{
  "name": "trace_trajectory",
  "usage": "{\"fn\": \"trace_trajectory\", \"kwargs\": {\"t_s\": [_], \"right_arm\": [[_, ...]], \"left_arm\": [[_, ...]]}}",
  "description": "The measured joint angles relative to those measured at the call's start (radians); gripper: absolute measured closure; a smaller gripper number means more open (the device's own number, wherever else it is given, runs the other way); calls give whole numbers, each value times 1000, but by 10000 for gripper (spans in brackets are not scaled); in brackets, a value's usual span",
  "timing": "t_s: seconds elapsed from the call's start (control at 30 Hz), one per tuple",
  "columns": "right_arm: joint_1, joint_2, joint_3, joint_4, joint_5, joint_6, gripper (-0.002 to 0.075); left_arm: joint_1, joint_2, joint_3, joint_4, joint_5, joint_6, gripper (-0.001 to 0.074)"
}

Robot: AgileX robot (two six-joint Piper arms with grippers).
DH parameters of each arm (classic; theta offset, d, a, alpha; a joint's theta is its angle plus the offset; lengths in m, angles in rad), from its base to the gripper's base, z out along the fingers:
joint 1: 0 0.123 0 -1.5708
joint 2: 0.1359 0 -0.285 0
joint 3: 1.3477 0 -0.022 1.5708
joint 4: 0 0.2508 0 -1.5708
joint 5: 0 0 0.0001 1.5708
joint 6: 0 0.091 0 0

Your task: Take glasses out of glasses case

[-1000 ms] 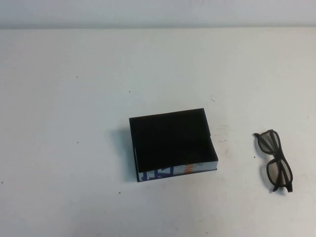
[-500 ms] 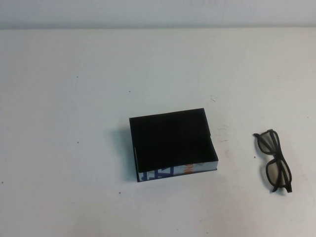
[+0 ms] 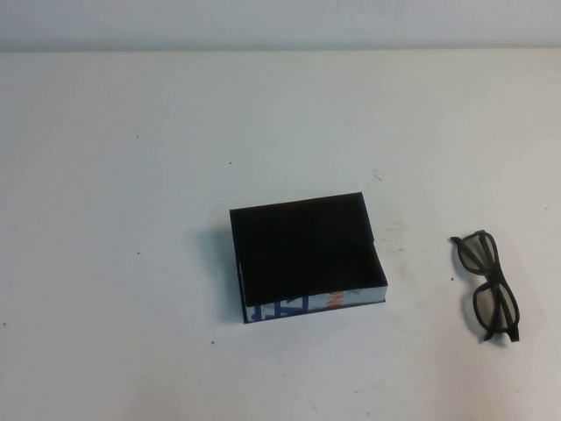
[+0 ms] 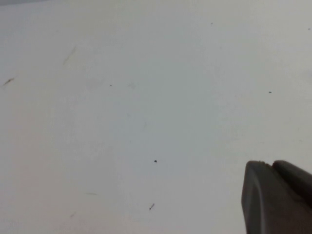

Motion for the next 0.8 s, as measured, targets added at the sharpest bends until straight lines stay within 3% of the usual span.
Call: {"fn": "trace_trajectory", "kwargs": {"t_s": [0.23,0.33,0.57,0.8], "right_arm": [[-250,-141,136,-32,69,28,742],[-290,-190,140,-87,197,117,742],[-239,-241,142,-119,322,230,743],[-89,-241,142,-120,333,294,743]], "left_arm": [[0,0,0,0,0,0,740],[0,0,0,0,0,0,740],[0,0,0,0,0,0,740],[0,0,0,0,0,0,740]]}}
